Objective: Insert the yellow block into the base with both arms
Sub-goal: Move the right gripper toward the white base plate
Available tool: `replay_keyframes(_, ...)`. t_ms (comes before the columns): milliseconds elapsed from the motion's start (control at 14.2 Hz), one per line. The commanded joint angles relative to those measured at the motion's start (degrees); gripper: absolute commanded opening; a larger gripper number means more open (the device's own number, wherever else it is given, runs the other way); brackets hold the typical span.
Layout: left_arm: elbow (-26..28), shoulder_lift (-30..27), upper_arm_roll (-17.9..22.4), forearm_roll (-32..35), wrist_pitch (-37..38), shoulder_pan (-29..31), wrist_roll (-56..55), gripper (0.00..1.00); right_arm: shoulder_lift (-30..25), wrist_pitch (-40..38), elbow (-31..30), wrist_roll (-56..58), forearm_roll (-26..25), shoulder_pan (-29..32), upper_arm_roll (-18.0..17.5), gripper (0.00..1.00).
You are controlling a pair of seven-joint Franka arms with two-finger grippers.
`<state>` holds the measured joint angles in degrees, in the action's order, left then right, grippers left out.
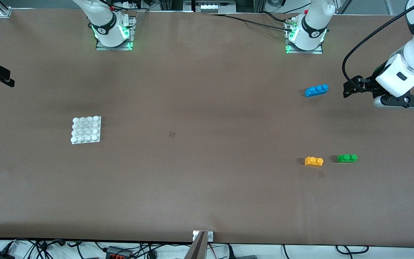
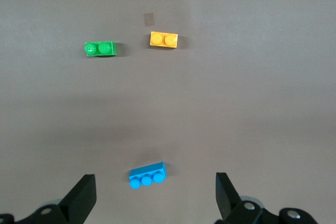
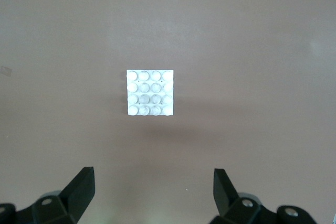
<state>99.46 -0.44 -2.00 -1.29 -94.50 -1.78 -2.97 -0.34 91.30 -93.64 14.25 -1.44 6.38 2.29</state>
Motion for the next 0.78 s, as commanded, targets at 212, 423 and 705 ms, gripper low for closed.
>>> replay_keyframes(212, -1.0, 0.3, 0.4, -0.1, 0.6, -0.3, 1.0, 1.0, 2.6, -1.7, -1.2, -0.3, 0.6, 0.0, -0.6, 1.0)
replay_keyframes(423, -1.0, 0.3, 0.4, -0.1, 0.6, -0.3, 1.0, 1.0, 9.5, 0.8, -1.6, -0.3, 0.8, -0.2, -0.6, 1.0)
replay_keyframes(705, -1.0, 0.3, 0.4, -0.1, 0.7, -0.3, 1.0, 1.0, 15.4, 22.2, -12.6, -0.3, 0.7, -0.4, -0.6, 1.0)
